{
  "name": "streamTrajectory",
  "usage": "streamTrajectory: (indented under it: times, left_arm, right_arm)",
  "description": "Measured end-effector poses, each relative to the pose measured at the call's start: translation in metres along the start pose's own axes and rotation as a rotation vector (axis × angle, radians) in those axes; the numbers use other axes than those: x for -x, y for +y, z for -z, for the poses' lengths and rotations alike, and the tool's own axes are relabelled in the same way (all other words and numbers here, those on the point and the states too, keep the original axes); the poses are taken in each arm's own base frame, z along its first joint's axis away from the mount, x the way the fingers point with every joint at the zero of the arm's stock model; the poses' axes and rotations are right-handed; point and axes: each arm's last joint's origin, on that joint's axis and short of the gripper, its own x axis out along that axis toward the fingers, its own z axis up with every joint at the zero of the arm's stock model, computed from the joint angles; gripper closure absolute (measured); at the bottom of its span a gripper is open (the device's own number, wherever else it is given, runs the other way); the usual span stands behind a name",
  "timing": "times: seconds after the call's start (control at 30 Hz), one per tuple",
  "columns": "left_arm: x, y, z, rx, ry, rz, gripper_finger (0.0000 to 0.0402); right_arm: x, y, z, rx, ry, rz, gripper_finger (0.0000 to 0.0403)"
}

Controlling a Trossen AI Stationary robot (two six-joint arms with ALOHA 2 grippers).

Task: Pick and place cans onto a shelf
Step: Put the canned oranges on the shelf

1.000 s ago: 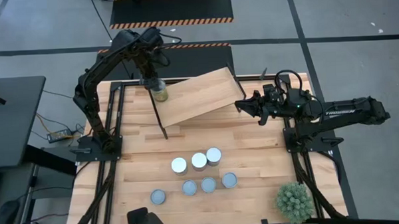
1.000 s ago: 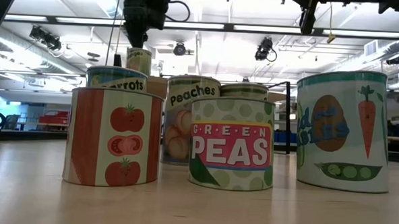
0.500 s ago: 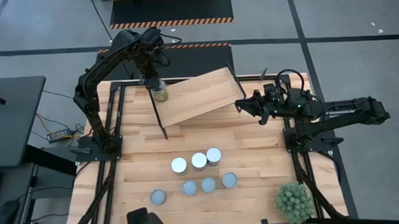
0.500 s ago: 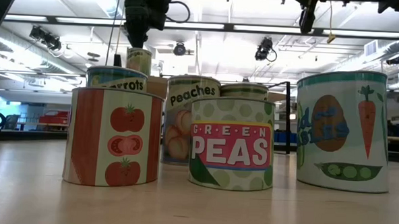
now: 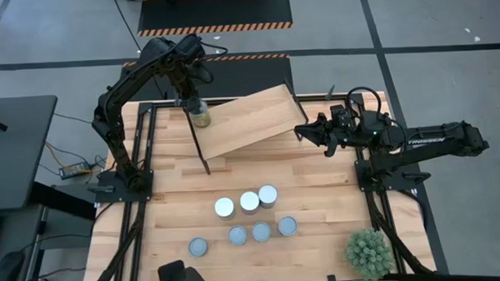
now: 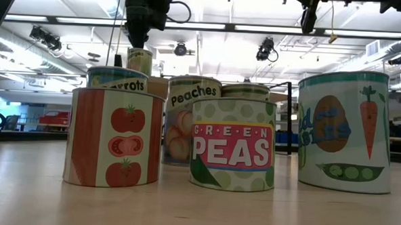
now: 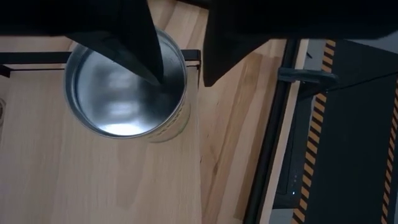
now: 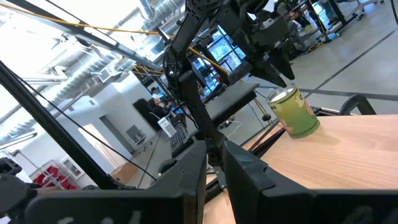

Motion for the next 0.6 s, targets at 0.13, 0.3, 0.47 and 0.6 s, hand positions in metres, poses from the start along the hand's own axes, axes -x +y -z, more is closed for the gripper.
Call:
streamTrajectory:
  times: [0.13, 0.3, 0.47, 0.6]
  left_arm:
    - [0.0, 0.0006, 0.0003, 0.0, 0.008, -0.016, 0.0323]
    - [0.0, 0.0005, 0.0002, -0.002, 0.008, -0.016, 0.0348]
    - [0.0, 0.0006, 0.0003, -0.003, 0.009, -0.017, 0.0352]
    - [0.0, 0.0007, 0.0004, -0.003, 0.009, -0.017, 0.0352]
  right_arm:
    - [0.0, 0.0, 0.0, 0.001, 0.0, 0.0, 0.0341]
    - [-0.0001, 0.0, 0.0, 0.002, 0.0, 0.0, 0.0341]
    - [0.0, 0.0, 0.0, 0.002, 0.0, 0.0, 0.0341]
    - [0.0, 0.0, 0.0, 0.002, 0.0, 0.0, 0.0341]
